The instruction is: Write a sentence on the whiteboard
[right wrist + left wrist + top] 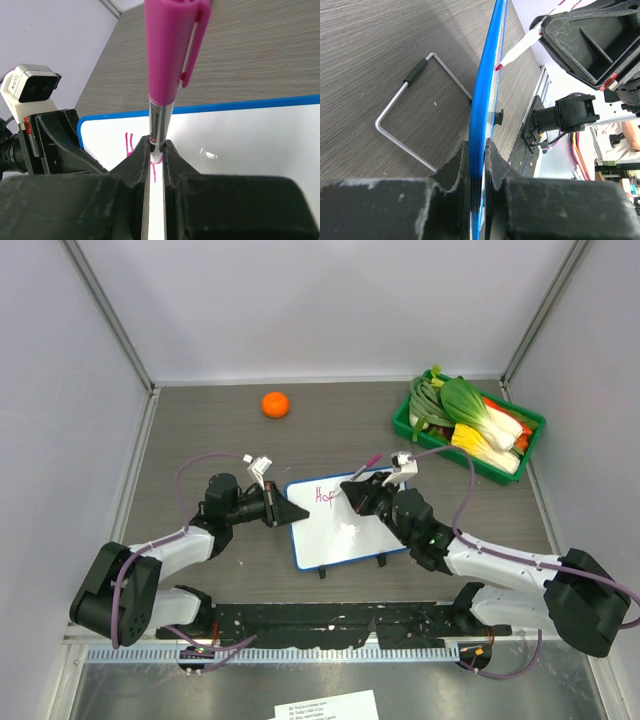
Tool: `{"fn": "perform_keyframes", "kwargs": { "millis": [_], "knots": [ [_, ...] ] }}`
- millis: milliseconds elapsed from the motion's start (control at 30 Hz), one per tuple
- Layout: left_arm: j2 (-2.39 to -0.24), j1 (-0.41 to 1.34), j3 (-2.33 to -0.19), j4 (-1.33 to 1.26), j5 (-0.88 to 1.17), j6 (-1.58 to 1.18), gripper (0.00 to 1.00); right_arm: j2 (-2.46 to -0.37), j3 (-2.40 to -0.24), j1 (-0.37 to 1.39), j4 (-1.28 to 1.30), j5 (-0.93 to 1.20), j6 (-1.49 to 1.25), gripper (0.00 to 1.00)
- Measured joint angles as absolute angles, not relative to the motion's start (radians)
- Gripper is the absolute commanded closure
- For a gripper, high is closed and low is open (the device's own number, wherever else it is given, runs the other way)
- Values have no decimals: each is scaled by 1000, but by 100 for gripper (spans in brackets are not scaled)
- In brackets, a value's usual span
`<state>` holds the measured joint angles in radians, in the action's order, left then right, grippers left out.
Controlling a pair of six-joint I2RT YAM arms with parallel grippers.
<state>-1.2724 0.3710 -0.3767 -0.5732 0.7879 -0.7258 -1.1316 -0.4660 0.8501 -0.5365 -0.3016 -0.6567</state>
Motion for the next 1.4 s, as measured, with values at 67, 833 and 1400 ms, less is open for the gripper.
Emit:
{"fn": "perform_keyframes", "kwargs": {
  "millis": [67, 833, 1400],
  "knots": [
    [-1272, 371, -377, -575, 789, -725, 100, -1112, -447, 842, -546, -297, -659, 99],
    [-1272, 371, -377, -575, 790, -725, 100, -1098, -427, 788, -565, -257, -672, 99],
    [-1272, 371, -377, -575, 790, -725, 100, -1106, -427, 783, -567, -262, -685, 99]
  ]
}}
